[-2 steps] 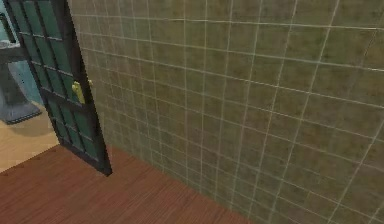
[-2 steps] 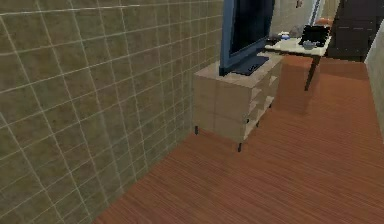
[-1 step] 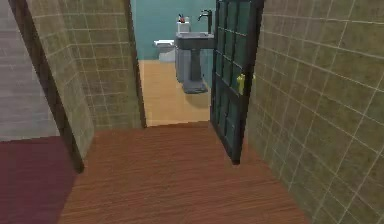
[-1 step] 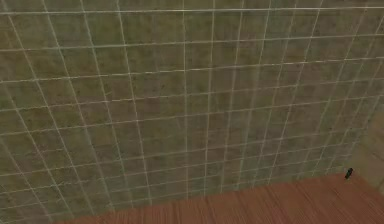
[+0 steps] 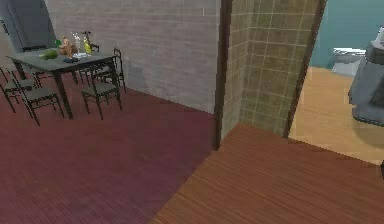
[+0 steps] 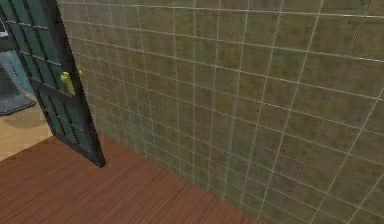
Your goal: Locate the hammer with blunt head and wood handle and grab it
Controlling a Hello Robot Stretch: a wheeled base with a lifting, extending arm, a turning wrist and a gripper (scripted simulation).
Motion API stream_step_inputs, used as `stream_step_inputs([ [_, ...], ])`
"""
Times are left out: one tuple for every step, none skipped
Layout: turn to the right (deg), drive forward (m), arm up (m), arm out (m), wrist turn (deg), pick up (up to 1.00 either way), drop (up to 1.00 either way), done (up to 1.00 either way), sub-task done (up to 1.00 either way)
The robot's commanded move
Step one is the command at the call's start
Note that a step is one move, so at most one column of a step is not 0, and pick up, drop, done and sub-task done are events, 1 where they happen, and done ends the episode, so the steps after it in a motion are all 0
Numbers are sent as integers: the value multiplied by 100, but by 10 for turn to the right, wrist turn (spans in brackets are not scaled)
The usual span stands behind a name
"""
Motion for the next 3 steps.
stream_step_inputs([
  [-120, 0, 0, 0, 0, 0, 0, 0, 0],
  [0, 100, 0, 0, 0, 0, 0, 0, 0],
  [0, 100, 0, 0, 0, 0, 0, 0, 0],
])
